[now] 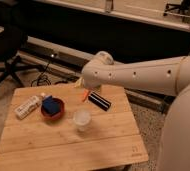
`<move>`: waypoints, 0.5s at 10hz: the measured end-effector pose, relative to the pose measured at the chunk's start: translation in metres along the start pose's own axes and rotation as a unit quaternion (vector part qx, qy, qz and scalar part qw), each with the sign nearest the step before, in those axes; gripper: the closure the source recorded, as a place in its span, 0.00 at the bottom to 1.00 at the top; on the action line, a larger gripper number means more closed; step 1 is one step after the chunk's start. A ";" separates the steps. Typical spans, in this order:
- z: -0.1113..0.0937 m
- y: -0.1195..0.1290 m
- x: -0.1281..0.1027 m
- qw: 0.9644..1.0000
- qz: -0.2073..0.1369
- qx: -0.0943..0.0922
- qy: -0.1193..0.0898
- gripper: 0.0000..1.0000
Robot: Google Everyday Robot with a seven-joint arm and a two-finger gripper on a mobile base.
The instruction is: Pick up the ceramic cup
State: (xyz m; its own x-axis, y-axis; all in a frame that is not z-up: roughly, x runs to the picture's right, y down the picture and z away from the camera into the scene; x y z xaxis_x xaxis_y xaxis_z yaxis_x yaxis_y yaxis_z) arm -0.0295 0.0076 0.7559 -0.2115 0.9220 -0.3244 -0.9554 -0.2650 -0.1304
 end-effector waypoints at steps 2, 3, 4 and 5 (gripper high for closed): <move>0.004 -0.012 0.024 1.000 0.011 -0.006 0.015 0.20; 0.005 -0.019 0.037 1.000 0.013 -0.003 0.025 0.20; 0.006 -0.023 0.048 0.999 0.013 0.000 0.035 0.20; 0.008 -0.025 0.056 0.999 0.012 0.003 0.043 0.20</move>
State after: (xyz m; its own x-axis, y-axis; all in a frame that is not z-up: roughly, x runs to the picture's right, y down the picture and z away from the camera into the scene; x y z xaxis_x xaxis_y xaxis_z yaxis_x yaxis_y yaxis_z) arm -0.0189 0.0680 0.7483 -0.2163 0.8879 -0.4061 -0.9517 -0.2846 -0.1153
